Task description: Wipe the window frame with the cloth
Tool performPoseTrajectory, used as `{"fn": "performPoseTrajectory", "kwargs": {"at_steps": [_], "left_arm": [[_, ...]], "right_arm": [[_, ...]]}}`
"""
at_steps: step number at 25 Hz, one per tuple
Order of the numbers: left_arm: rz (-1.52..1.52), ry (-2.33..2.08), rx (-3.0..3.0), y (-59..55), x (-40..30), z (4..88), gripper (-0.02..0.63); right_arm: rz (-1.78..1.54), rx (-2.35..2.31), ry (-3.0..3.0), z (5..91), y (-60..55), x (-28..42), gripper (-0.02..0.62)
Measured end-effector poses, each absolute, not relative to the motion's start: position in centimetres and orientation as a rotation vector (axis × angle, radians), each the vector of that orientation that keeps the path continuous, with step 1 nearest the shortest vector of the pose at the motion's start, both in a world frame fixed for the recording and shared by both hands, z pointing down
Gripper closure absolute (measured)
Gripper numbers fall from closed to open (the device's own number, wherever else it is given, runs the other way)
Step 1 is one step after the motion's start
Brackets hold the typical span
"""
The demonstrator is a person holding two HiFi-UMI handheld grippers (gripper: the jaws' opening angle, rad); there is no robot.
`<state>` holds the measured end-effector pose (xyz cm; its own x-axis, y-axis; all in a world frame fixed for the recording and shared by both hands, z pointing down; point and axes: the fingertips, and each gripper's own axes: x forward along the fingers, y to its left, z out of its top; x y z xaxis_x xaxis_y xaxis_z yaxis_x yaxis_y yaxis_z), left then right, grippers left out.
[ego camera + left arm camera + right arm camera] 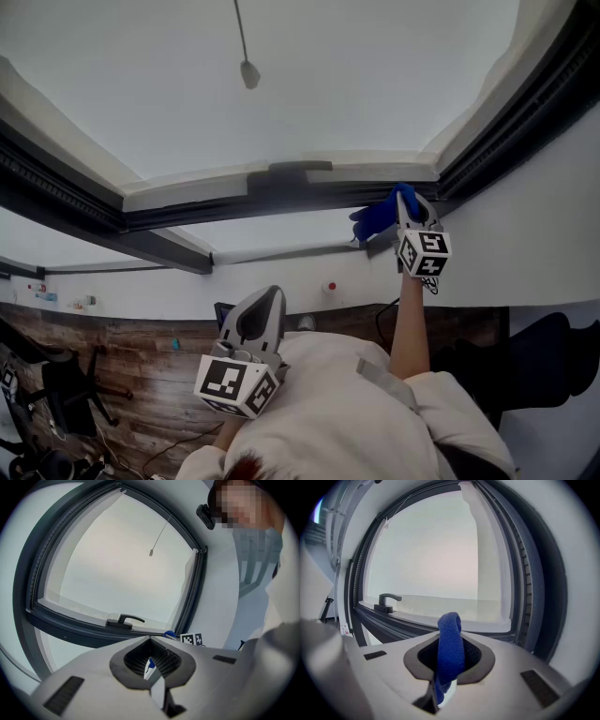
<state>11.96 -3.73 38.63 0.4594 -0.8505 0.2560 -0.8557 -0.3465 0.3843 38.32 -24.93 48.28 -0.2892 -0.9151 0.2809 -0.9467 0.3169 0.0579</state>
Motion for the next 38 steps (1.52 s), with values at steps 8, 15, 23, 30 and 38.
{"fn": "performPoseTrajectory", "kwargs": {"at_steps": [8, 15, 23, 30, 38], "left_arm": [[0.013, -1.43, 2.245, -3.6, 11.9, 38.4, 0.6], [0.014, -1.43, 2.241, -3.6, 11.9, 38.5, 0.601], [0.015, -1.432, 2.237, -3.8, 11.9, 38.7, 0.601], [0.015, -1.431, 2.241, -3.9, 11.9, 38.7, 0.601], [0.018, -1.428, 2.242, -4.2, 11.9, 38.6, 0.601]], "right_arm": [[0.183, 1.72, -2.307, 48.1, -24.9, 39.3, 0.545], [0.187, 1.741, -2.294, 48.1, -25.0, 39.9, 0.545], [0.194, 1.776, -2.274, 48.2, -25.1, 41.1, 0.545], [0.194, 1.795, -2.261, 48.2, -25.2, 41.8, 0.545], [0.199, 1.821, -2.239, 48.2, -25.3, 42.8, 0.545]]}}
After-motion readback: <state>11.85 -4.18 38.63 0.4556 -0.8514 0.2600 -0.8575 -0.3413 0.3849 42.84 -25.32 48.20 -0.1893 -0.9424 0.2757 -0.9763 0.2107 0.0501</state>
